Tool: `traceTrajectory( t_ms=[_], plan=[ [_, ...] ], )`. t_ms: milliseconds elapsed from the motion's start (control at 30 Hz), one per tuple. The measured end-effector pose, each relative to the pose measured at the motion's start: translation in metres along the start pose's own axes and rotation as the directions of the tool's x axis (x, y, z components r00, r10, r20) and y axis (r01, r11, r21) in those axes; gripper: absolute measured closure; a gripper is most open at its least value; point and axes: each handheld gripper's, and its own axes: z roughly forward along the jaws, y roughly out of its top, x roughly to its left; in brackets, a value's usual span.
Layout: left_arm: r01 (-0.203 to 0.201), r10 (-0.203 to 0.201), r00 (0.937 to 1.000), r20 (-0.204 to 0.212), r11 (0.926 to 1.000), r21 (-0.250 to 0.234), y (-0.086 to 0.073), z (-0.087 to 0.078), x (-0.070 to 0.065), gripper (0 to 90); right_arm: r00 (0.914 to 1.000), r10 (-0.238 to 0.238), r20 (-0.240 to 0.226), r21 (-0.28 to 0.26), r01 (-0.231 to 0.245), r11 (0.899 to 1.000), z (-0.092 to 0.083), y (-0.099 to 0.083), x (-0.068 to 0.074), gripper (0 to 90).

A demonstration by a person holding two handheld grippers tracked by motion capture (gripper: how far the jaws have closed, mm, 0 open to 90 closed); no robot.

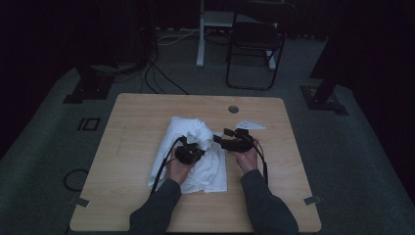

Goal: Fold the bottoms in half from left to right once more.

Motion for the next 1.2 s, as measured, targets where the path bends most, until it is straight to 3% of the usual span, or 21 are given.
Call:
traceTrajectory(
  t_ms=[167,200,267,333,433,500,567,667,767,800,833,867,900,967,1033,1067,1100,1200],
  plan=[
    [0.000,0.000,1.0000,-0.003,1.0000,-0.003,-0.001,-0.002,-0.002,82.6,0.9990,-0.042,-0.016,0.043,0.043,0.998,0.023,0.009,0.013,36.7],
    [0.003,-0.003,1.0000,0.001,1.0000,-0.005,-0.001,-0.004,-0.002,82.2,0.9991,-0.040,-0.012,0.060,0.041,0.997,0.028,0.010,0.013,41.9],
    [0.008,-0.008,0.9999,0.008,0.9999,-0.012,0.000,-0.007,-0.002,79.6,0.9991,-0.043,0.000,0.105,0.043,0.994,0.038,0.009,0.012,68.4],
    [0.014,-0.013,0.9995,0.029,0.9996,-0.027,0.001,-0.013,-0.003,71.7,0.9986,-0.039,0.035,0.137,0.034,0.990,0.045,0.007,0.009,81.9],
    [0.027,-0.023,0.9954,0.093,0.9988,-0.041,0.010,-0.028,-0.008,58.2,0.9967,0.004,0.081,0.150,-0.016,0.988,0.050,0.005,0.000,84.9],
    [0.000,0.006,0.9945,0.105,0.9984,-0.056,0.018,-0.040,-0.012,56.1,0.9955,0.013,0.094,0.164,-0.028,0.986,0.052,0.003,-0.005,85.4],
    [-0.011,0.022,0.9944,0.104,0.9945,-0.104,0.028,-0.060,-0.012,56.1,0.9939,0.021,0.109,0.170,-0.039,0.985,0.053,0.001,-0.009,85.7],
    [-0.015,0.027,0.9974,0.067,0.9855,-0.169,0.040,-0.088,-0.002,56.7,0.9925,0.036,0.117,0.177,-0.056,0.983,0.054,-0.002,-0.015,85.7],
    [-0.005,-0.001,0.9997,-0.026,0.9738,-0.227,0.047,-0.115,0.023,63.9,0.9924,0.037,0.118,0.184,-0.058,0.981,0.053,-0.004,-0.019,85.4],
    [0.002,-0.016,0.9981,-0.059,0.9721,-0.235,0.048,-0.122,0.033,69.6,0.9925,0.037,0.117,0.183,-0.058,0.981,0.053,-0.004,-0.019,85.3],
    [-0.004,-0.025,0.9925,-0.119,0.9720,-0.235,0.048,-0.126,0.043,74.9,0.9924,0.036,0.118,0.186,-0.057,0.981,0.053,-0.005,-0.020,85.1],
    [-0.004,-0.025,0.9925,-0.119,0.9720,-0.235,0.048,-0.126,0.043,77.9,0.9924,0.036,0.118,0.186,-0.057,0.981,0.053,-0.005,-0.020,85.1],
    [0.045,-0.085,0.9794,-0.183,0.9765,-0.211,0.044,-0.124,0.073,77.9,0.9924,0.034,0.118,0.188,-0.056,0.981,0.053,-0.005,-0.020,85.0],
    [0.104,-0.135,0.9725,-0.190,0.9808,-0.165,0.037,-0.112,0.094,81.8,0.9926,0.031,0.117,0.190,-0.053,0.980,0.053,-0.005,-0.021,84.7],
    [0.127,-0.150,0.9740,-0.170,0.9821,-0.139,0.032,-0.104,0.101,82.3,0.9927,0.030,0.117,0.192,-0.052,0.980,0.054,-0.005,-0.020,84.7],
    [0.121,-0.130,0.9837,-0.124,0.9892,-0.083,0.023,-0.088,0.103,82.3,0.9928,0.028,0.117,0.192,-0.050,0.980,0.054,-0.005,-0.021,84.7],
    [0.105,-0.111,0.9882,-0.106,0.9926,-0.061,0.019,-0.082,0.101,82.2,0.9932,0.026,0.114,0.194,-0.048,0.980,0.054,-0.005,-0.021,84.5],
    [0.063,-0.067,0.9961,-0.057,0.9957,-0.067,0.012,-0.076,0.088,83.1,0.9930,0.022,0.116,0.201,-0.046,0.978,0.055,-0.005,-0.021,84.2]
  ],
)
